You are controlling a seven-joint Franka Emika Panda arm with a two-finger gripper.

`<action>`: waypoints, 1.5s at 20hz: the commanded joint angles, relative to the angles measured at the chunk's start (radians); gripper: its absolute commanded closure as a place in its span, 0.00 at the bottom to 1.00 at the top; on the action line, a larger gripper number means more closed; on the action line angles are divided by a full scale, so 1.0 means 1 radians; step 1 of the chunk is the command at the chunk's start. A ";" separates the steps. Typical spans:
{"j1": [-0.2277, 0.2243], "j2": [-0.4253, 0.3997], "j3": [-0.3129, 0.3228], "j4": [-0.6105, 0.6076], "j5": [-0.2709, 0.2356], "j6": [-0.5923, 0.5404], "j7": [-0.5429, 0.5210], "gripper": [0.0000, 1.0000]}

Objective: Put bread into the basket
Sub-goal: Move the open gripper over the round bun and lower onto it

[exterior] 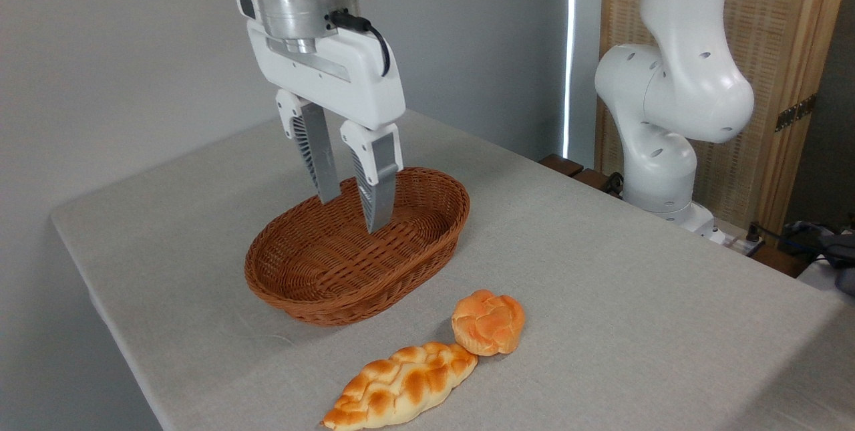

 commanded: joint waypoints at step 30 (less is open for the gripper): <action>0.005 -0.203 0.089 -0.534 0.230 0.276 0.164 0.00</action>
